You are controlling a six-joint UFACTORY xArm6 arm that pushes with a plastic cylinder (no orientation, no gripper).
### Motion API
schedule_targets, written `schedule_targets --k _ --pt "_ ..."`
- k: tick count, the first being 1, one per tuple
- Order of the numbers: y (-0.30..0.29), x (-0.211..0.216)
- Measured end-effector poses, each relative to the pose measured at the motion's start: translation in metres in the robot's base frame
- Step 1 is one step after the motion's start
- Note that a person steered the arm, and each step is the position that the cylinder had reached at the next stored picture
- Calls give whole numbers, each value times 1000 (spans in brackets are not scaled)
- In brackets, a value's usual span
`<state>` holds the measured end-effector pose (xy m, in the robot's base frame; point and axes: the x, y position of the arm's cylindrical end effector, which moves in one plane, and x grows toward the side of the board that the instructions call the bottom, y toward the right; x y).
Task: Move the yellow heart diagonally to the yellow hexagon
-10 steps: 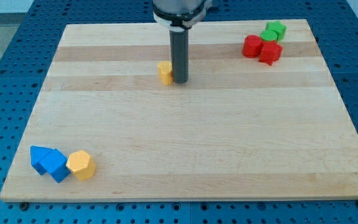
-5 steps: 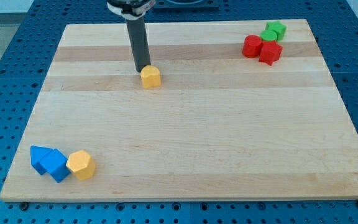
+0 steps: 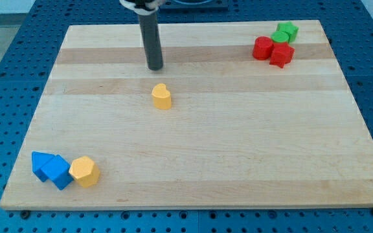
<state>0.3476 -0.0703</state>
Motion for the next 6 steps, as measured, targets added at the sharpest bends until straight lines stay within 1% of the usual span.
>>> schedule_targets --k 1,2,6 --pt "13 29" --pt "13 29" --pt "-13 129"
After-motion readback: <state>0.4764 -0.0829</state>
